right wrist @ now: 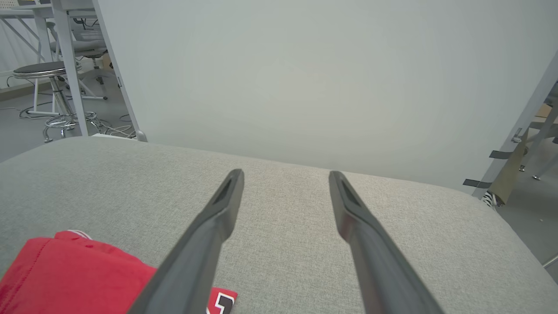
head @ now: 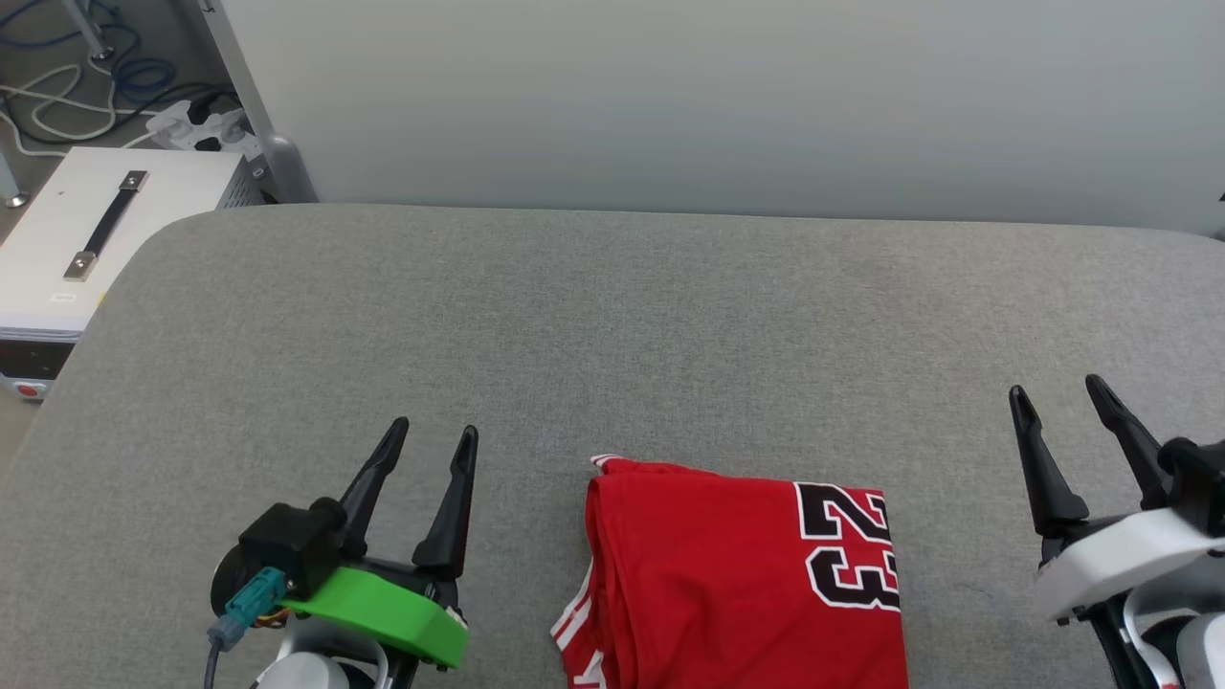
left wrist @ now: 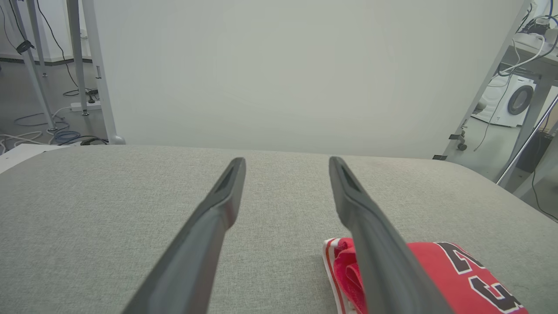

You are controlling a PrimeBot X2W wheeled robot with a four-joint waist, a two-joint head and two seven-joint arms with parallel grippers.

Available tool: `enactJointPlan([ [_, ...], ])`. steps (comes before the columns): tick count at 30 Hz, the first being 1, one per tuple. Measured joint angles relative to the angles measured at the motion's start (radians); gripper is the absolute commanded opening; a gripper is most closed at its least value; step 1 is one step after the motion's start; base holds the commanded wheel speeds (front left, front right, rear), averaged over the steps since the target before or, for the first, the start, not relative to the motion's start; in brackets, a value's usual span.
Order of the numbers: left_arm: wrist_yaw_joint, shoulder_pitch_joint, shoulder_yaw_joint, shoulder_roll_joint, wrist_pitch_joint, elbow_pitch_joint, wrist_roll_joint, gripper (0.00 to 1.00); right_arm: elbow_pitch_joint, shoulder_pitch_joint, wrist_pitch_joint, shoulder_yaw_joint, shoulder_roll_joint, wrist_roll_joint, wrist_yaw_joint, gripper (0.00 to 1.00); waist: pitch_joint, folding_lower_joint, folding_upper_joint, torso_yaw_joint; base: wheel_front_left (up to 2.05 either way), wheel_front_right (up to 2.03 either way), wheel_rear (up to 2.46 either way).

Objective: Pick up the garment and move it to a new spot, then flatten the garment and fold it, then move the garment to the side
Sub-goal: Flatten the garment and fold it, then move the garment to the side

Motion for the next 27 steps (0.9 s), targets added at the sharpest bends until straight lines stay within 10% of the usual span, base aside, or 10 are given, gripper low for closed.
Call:
enactJointPlan([
  [12,0.0,0.046,0.04,-0.03,0.0,-0.038,0.042,1.0,-0.009,0.135,-0.13,-0.097,0.148,-0.057,0.0,1.0,-0.005,0.0,0.0,0.007,0.0,0.0,0.0],
  [27,0.0,0.045,0.029,-0.035,0.0,-0.033,0.044,1.0,0.028,0.144,-0.128,-0.093,0.163,-0.07,0.0,1.0,-0.002,0.0,0.0,0.015,0.0,0.0,0.0],
])
